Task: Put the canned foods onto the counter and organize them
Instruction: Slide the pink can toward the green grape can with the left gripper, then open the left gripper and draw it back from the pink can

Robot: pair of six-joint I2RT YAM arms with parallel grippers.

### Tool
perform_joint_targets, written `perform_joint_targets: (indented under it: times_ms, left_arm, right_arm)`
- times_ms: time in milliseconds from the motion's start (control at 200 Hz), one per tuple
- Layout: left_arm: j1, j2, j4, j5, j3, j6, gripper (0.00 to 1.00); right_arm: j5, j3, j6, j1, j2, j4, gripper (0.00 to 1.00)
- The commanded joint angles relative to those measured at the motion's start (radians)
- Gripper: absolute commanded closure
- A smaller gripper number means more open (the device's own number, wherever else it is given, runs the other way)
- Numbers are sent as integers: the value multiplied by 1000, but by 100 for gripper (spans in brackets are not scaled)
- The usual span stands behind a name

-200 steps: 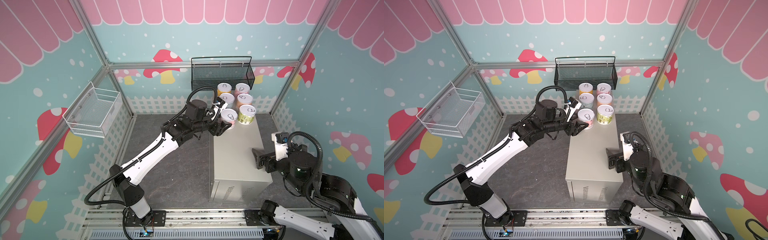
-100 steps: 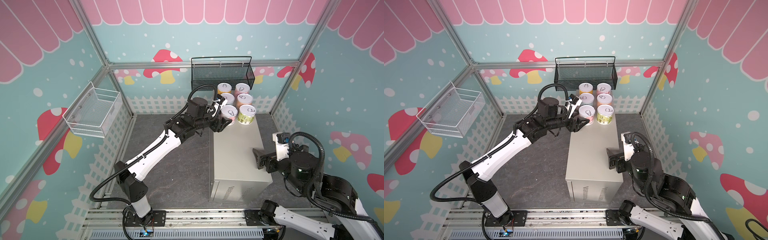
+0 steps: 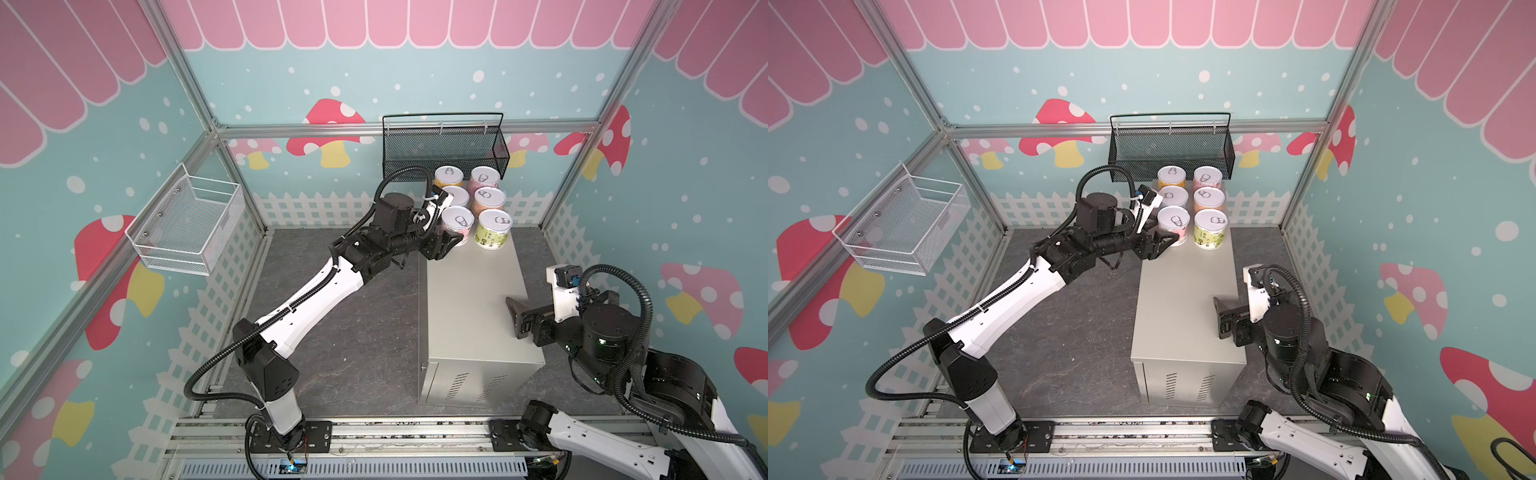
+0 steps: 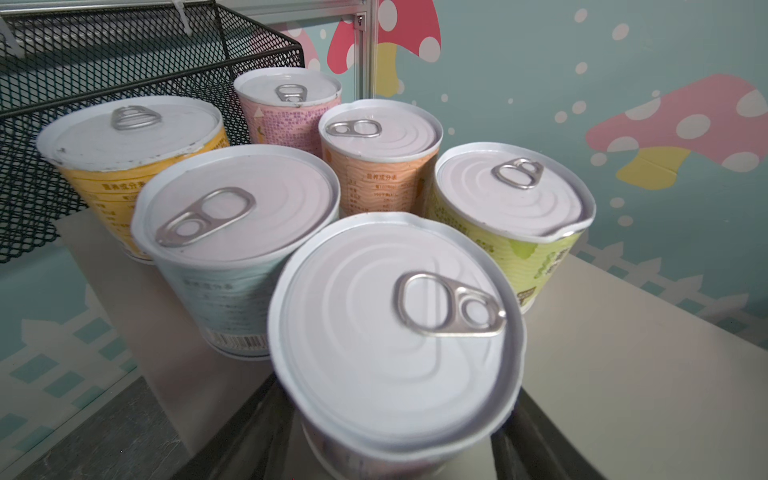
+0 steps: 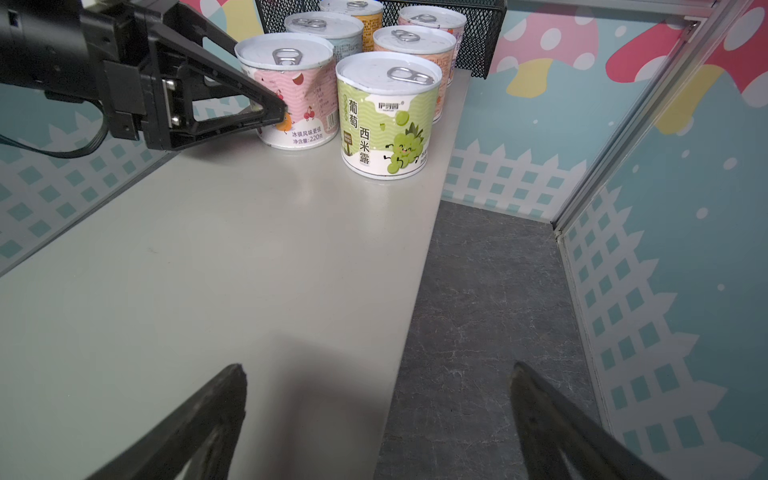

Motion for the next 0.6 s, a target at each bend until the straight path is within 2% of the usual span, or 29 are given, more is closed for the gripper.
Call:
perform_joint_targets:
  times_ms: [0, 315, 485, 595]
  left_arm:
    - [14, 41, -63, -4, 6, -12, 30]
    - [15, 46, -63, 11, 7, -14, 29]
    - [16, 29, -62, 11, 2, -21, 12]
    - [16, 3, -56, 19, -12, -25, 7]
  right_arm:
    - [8, -2, 3, 6, -5, 18, 1]
    - [6, -1, 1, 6, -5, 20, 1]
    - [-1, -3, -5, 6, 0, 24, 1]
    - [-4, -3, -8, 5, 2, 29, 0]
